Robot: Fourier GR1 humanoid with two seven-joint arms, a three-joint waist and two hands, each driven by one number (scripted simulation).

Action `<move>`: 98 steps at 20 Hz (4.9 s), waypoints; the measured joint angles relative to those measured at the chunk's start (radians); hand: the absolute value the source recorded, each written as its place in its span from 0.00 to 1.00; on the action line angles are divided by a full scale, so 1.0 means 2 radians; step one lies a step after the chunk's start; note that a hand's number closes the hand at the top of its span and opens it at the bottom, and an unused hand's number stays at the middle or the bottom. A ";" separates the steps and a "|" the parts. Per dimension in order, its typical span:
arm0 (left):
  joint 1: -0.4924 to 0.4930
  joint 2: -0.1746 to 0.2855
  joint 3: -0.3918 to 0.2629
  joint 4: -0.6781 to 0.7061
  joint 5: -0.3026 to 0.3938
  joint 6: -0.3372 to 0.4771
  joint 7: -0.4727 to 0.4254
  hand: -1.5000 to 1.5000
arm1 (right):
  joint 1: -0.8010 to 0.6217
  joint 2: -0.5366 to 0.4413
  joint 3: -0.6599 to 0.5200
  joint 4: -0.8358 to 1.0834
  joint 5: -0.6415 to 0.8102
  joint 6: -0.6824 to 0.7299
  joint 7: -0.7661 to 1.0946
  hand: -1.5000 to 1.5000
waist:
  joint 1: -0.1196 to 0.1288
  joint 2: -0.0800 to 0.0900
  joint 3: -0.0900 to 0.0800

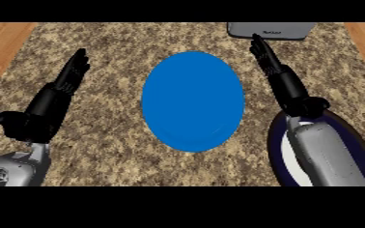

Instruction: Pick the tomato from the plate and place it in the plate

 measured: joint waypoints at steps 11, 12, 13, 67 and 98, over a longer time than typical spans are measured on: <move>0.074 -0.039 0.017 0.065 0.002 0.059 0.047 0.50 | 0.000 -0.163 0.006 -0.086 0.018 0.207 -0.089 1.00 | -0.041 -0.018 -0.001; 0.079 -0.045 0.017 0.068 0.002 0.064 0.047 0.50 | 0.020 -0.175 -0.002 -0.076 0.021 0.216 -0.125 1.00 | -0.043 -0.015 0.000; 0.080 -0.050 0.016 0.072 0.000 0.069 0.047 0.50 | 0.042 -0.180 -0.008 -0.060 0.014 0.228 -0.154 1.00 | -0.044 -0.012 0.000; 0.070 -0.107 0.011 0.103 -0.047 0.078 0.058 0.50 | 0.011 -0.319 0.222 0.191 0.396 0.064 -0.426 0.00 | -0.025 -0.010 -0.001; 0.081 -0.116 0.027 0.116 -0.057 0.063 0.046 0.50 | -0.033 0.031 0.215 0.089 0.446 0.000 -0.033 1.00 | -0.035 -0.026 -0.009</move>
